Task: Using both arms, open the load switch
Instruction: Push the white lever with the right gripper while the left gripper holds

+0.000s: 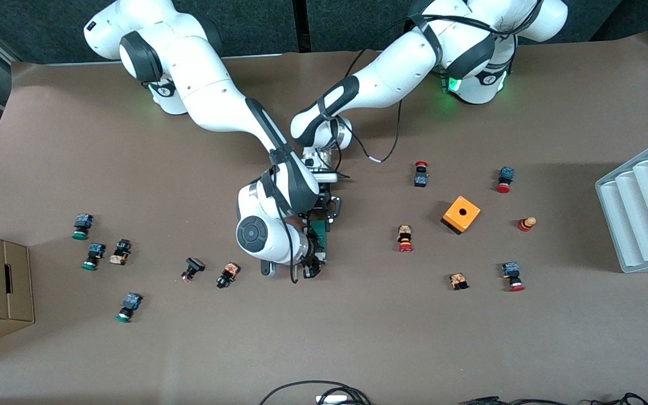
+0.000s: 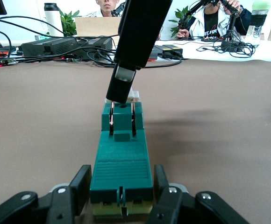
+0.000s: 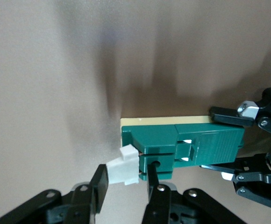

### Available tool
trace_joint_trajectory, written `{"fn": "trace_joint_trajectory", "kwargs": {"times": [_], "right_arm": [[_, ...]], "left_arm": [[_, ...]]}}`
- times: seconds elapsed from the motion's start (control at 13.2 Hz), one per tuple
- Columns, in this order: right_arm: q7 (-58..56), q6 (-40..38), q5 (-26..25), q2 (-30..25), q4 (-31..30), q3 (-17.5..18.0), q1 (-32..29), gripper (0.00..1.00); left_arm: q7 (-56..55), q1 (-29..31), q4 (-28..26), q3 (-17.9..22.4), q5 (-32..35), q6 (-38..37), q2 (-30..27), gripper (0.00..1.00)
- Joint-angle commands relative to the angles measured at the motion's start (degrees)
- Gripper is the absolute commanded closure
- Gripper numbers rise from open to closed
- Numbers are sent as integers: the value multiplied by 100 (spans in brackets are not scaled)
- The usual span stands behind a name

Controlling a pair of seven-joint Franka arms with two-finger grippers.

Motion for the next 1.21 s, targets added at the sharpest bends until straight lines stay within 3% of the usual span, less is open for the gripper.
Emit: {"fn": "trace_joint_trajectory", "kwargs": {"times": [0.0,1.13], "right_arm": [[-31,-149,111,-198,-155,-19,-17,59],[4,-44,146,-172,-251,-2,36,62]], "left_arm": [[56,-94,139,65,55,-72,72,38],[65,-94,139,65,55,-72,72,39]]}}
